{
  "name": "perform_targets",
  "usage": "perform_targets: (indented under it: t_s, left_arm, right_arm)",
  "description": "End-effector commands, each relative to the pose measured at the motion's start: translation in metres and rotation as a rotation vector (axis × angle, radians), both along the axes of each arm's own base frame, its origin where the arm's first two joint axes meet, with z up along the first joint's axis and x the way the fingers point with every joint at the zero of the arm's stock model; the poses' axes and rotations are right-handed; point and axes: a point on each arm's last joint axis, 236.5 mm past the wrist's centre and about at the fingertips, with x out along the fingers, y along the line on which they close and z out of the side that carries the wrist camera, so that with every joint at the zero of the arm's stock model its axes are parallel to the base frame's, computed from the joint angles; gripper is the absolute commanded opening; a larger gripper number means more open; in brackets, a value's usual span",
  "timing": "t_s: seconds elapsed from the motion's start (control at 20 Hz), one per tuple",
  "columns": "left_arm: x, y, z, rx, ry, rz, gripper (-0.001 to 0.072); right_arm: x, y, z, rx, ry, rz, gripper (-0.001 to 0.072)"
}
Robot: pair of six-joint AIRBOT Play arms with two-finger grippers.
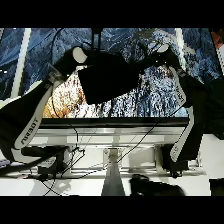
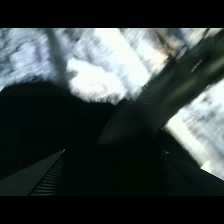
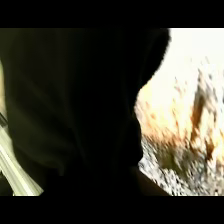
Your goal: Fold the clothes and pants, and hang the long-sleeved shirts on hangers.
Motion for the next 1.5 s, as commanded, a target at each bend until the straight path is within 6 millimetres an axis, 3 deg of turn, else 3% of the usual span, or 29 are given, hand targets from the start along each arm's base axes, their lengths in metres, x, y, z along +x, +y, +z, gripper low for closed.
perform_targets:
  t_s: [0.0, 0.1, 0.2, 0.35, 0.55, 0.7, 0.8, 0.85, 0.95, 1.1, 1.15, 1.2, 1.25, 1.45]
  left_arm:
    - [-0.004, 0.064, 0.006, 0.207, -0.025, -0.012, 0.0698]
    - [0.002, 0.102, 0.040, 0.274, -0.117, 0.054, 0.0698]
    - [0.000, 0.135, 0.079, 0.326, -0.210, 0.113, 0.0698]
    - [-0.015, 0.176, 0.132, 0.399, -0.336, 0.179, 0.0698]
    - [-0.036, 0.216, 0.190, 0.459, -0.480, 0.264, 0.0697]
    - [-0.046, 0.229, 0.211, 0.456, -0.524, 0.296, 0.0698]
    - [-0.048, 0.230, 0.213, 0.453, -0.528, 0.300, 0.0699]
    - [-0.048, 0.230, 0.213, 0.453, -0.528, 0.300, 0.0699]
    - [-0.048, 0.229, 0.213, 0.451, -0.527, 0.299, 0.0699]
    - [-0.048, 0.229, 0.213, 0.451, -0.527, 0.299, 0.0700]
    - [-0.048, 0.229, 0.213, 0.451, -0.527, 0.299, 0.0700]
    - [-0.048, 0.229, 0.213, 0.451, -0.527, 0.299, 0.0699]
    - [-0.048, 0.229, 0.213, 0.451, -0.527, 0.299, 0.0700]
    - [-0.048, 0.229, 0.213, 0.451, -0.527, 0.299, 0.0699]
  right_arm:
    - [0.032, -0.028, 0.058, -0.002, -0.154, -0.064, 0.0014]
    - [0.047, -0.081, 0.101, -0.066, -0.227, -0.170, 0.0014]
    - [0.046, -0.148, 0.139, -0.158, -0.256, -0.302, 0.0014]
    - [0.004, -0.248, 0.186, -0.292, -0.212, -0.475, 0.0014]
    - [-0.081, -0.392, 0.242, -0.540, -0.160, -0.841, 0.0014]
    - [-0.173, -0.483, 0.267, -0.732, -0.059, -1.133, 0.0014]
    - [-0.245, -0.529, 0.270, -0.859, 0.072, -1.283, 0.0014]
    - [-0.278, -0.540, 0.265, -0.873, 0.162, -1.335, 0.0013]
    - [-0.322, -0.545, 0.253, -0.837, 0.310, -1.408, 0.0014]
    - [-0.355, -0.559, 0.246, -0.822, 0.373, -1.489, 0.0032]
    - [-0.362, -0.563, 0.246, -0.822, 0.378, -1.509, 0.0264]
    - [-0.364, -0.568, 0.247, -0.826, 0.368, -1.526, 0.0633]
    - [-0.364, -0.570, 0.247, -0.826, 0.359, -1.531, 0.0694]
    - [-0.359, -0.571, 0.248, -0.820, 0.336, -1.524, 0.0695]
